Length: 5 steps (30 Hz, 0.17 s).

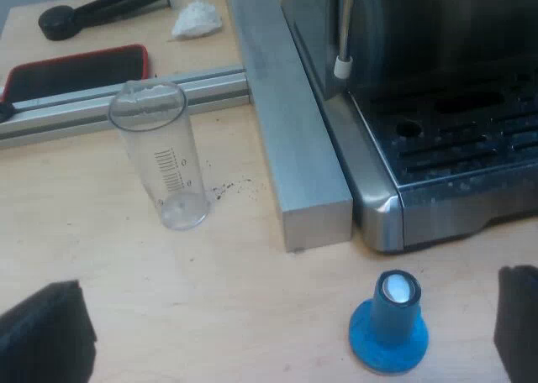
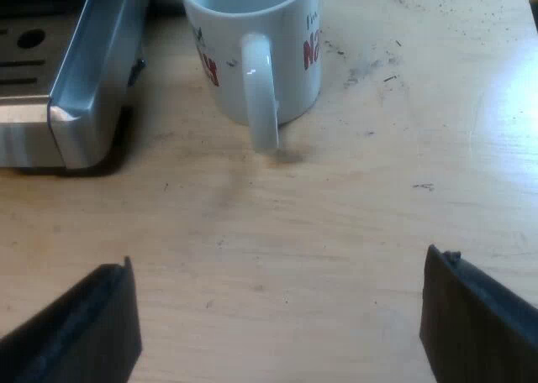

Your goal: Grind coffee beans and then tamp

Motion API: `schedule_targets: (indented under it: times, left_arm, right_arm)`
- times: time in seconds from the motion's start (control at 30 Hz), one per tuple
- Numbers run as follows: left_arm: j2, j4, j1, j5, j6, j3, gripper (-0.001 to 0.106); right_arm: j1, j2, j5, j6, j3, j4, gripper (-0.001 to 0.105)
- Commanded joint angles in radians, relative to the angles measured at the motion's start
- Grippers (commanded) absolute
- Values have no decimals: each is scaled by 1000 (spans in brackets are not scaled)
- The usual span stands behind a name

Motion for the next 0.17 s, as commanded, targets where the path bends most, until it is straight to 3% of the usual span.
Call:
schedule_targets:
  times: [0.03,0.17]
  left_arm:
    - [-140,-17,1,-12,-2,-3,105]
    - [-140,-17,1,-12,-2,-3,105]
  right_arm:
    - [-3,-45,-5,-2,-6,-7,71]
    - [-3,-45,-5,-2,-6,-7,71]
